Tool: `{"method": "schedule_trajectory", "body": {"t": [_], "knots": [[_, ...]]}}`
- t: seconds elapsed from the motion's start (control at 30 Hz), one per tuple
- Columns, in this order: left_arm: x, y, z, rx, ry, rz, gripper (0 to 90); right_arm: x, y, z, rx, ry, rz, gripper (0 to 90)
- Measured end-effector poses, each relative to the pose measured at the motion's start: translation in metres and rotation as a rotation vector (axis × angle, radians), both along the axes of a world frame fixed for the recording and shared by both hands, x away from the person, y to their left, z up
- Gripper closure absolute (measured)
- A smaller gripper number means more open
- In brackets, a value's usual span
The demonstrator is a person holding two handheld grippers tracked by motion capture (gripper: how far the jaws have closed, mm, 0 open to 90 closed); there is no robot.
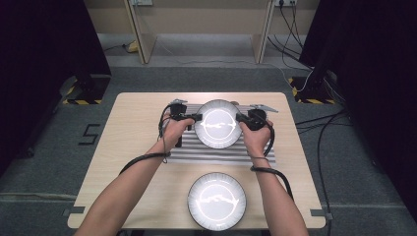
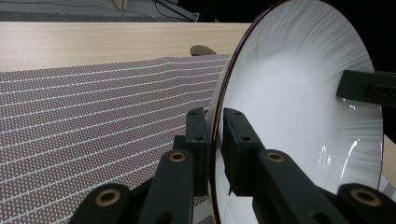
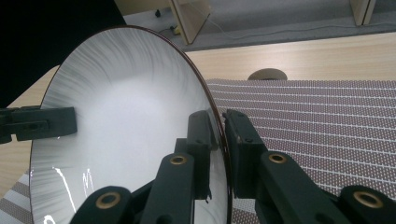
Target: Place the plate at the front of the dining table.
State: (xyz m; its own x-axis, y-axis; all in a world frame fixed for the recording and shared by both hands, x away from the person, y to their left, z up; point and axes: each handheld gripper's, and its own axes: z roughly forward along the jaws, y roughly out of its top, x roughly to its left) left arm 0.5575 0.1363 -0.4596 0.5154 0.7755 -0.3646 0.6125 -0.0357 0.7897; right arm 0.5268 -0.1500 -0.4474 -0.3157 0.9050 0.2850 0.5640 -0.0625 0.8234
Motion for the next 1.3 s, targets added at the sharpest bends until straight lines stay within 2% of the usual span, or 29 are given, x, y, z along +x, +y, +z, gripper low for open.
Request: {"method": "schedule_trajectory", "body": {"t": [0.43, 0.47, 0.63, 0.9, 1.3], "knots": [[0.005, -0.002, -0.012, 0.010, 0.041, 0.017, 79.9, 0.005, 0.001, -0.011, -0.008, 0.036, -0.008, 80.8], [0.006, -0.001, -0.014, 0.010, 0.052, 0.021, 79.9, 0.006, 0.002, -0.013, -0.006, 0.052, -0.012, 80.8], [0.007, -0.001, -0.017, 0.016, 0.061, 0.023, 79.9, 0.008, 0.003, -0.017, -0.007, 0.067, -0.015, 80.6], [0.010, -0.002, -0.026, 0.018, 0.090, 0.041, 79.5, 0.011, 0.006, -0.024, -0.023, 0.079, -0.019, 80.5], [0.015, -0.006, -0.030, 0.036, 0.110, 0.059, 79.4, 0.018, 0.004, -0.030, -0.008, 0.095, -0.048, 81.1]]}}
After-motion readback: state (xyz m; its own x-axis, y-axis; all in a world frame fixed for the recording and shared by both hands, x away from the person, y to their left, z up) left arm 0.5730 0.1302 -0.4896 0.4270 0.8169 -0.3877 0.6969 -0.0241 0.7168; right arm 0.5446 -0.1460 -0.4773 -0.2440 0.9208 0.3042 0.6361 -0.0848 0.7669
